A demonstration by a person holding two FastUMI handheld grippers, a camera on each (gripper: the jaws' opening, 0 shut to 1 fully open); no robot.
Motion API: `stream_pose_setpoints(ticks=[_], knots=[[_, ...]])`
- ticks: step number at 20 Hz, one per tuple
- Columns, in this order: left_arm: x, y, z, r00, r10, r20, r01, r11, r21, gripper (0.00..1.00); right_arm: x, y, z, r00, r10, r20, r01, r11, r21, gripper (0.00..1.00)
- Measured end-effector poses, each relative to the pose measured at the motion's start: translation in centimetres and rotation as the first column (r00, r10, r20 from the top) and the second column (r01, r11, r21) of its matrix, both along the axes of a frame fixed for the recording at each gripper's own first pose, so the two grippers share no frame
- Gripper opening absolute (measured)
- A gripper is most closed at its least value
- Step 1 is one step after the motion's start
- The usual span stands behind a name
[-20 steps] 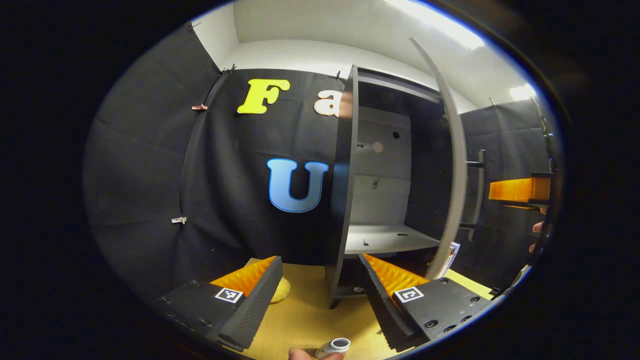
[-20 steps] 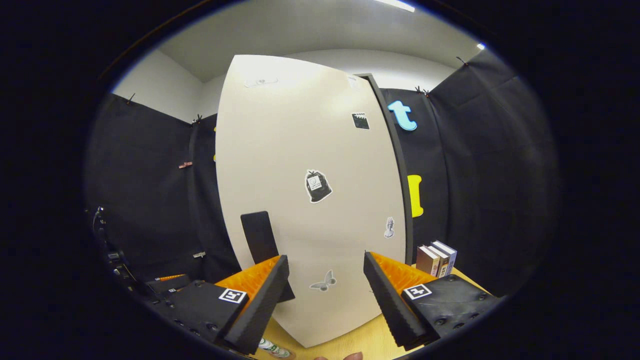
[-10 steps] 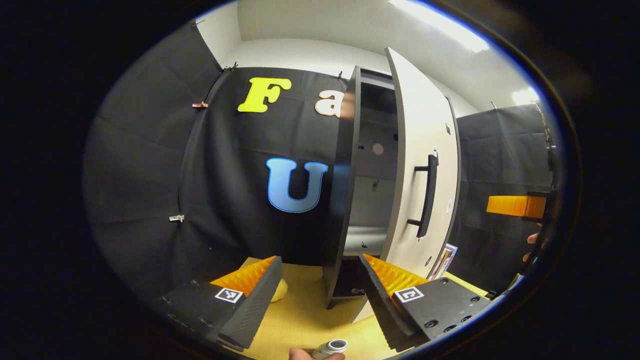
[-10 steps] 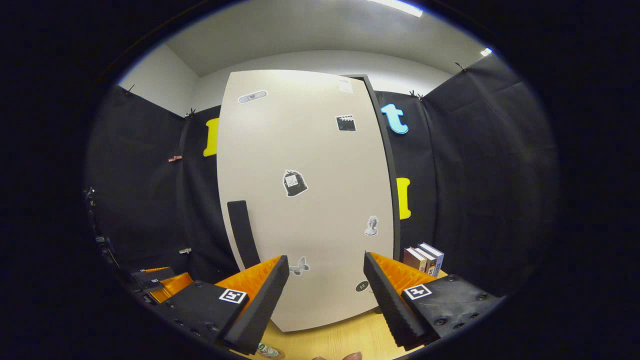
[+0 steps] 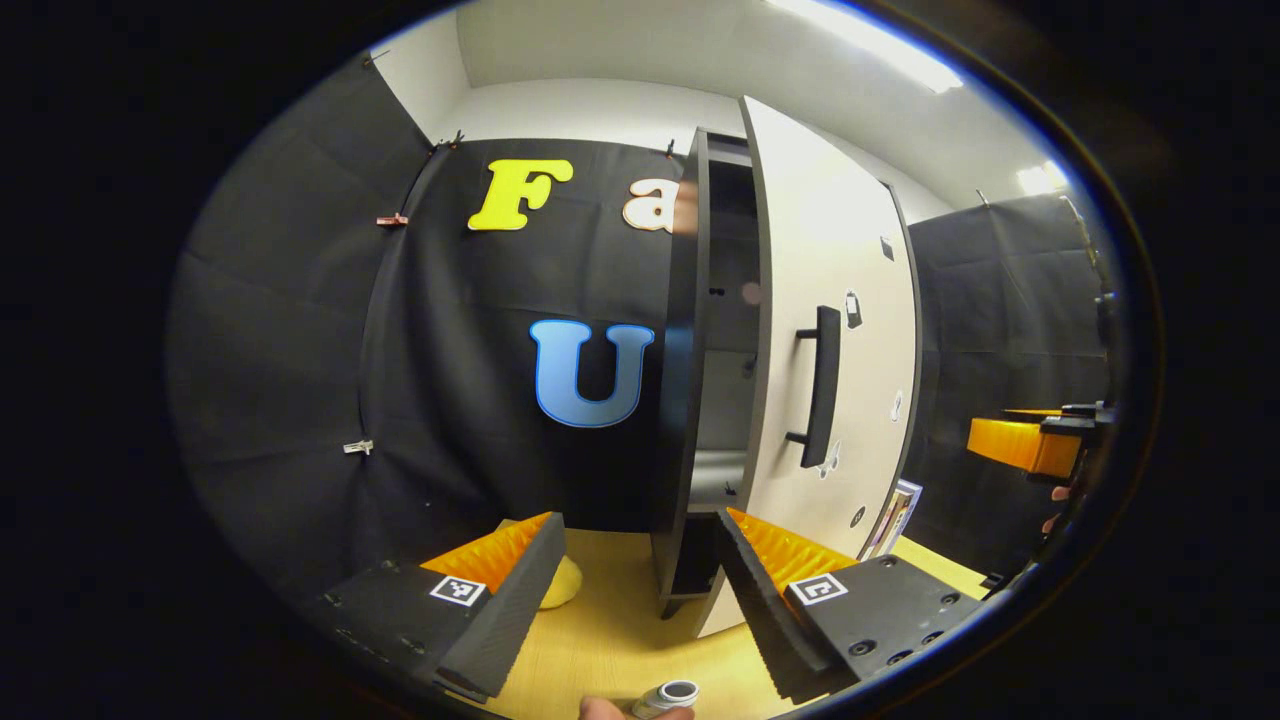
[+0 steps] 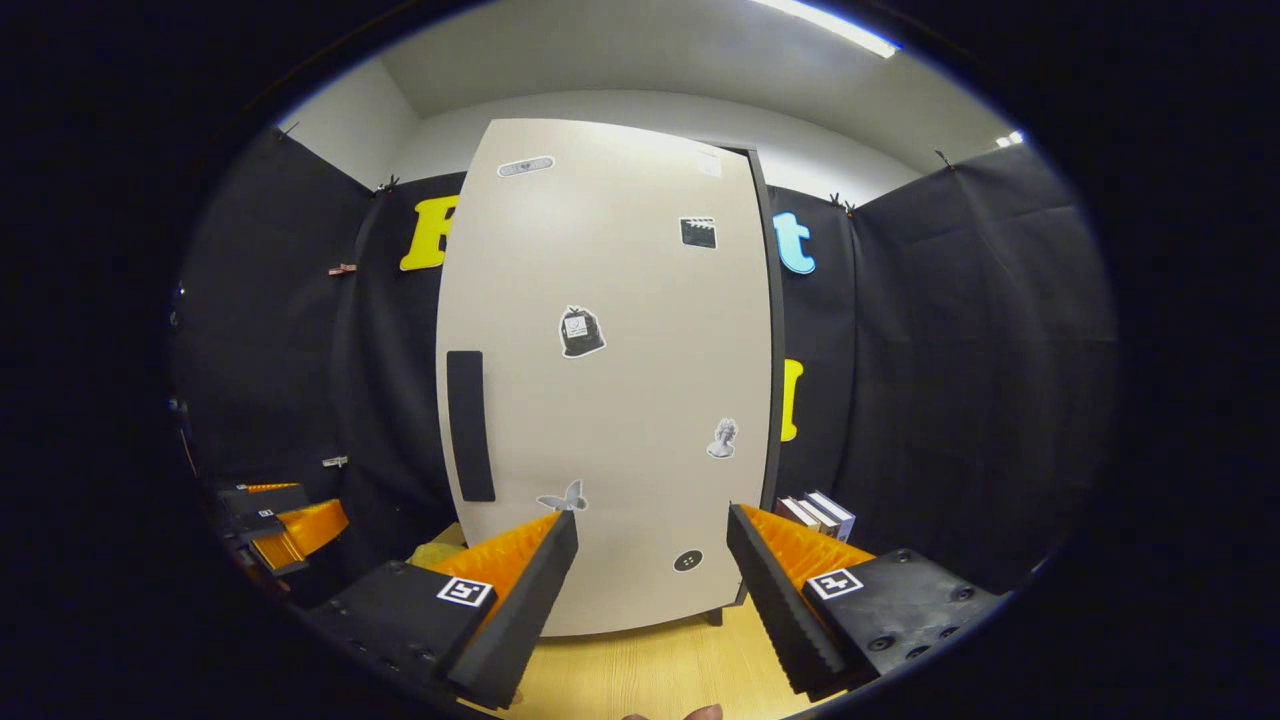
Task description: Open the cabinet door with the right hand, grasp the bottle in the cabinet with the left hand and place it on the coaster, then close the cabinet door with the right hand.
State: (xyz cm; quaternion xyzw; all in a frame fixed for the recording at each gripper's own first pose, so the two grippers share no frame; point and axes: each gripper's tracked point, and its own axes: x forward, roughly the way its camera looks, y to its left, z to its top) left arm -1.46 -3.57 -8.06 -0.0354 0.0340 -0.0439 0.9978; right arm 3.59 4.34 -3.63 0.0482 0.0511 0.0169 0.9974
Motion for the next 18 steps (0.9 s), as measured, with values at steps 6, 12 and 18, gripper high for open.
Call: stream_pose_setpoints(ticks=[6, 12, 18], knots=[[0.1, 0.5, 0.0, 1.0, 0.026, -0.005, -0.026, 0.999, 0.039, 0.94, -0.4, -0.1, -1.2, 1.0, 0.001, -0.02, -0.001, 1.0, 0.008, 0.98], [0.2, 0.6, 0.3, 1.0, 0.029, -0.001, -0.029, 0.998, 0.053, 0.94, -0.6, -0.2, -1.8, 1.0, -0.003, -0.02, 0.003, 1.0, -0.006, 0.98], [0.3, 0.2, 0.1, 1.0, 0.019, -0.005, -0.018, 0.999, 0.049, 0.94, -0.7, -0.2, -1.8, 1.0, 0.003, -0.013, -0.003, 1.0, -0.011, 0.98]])
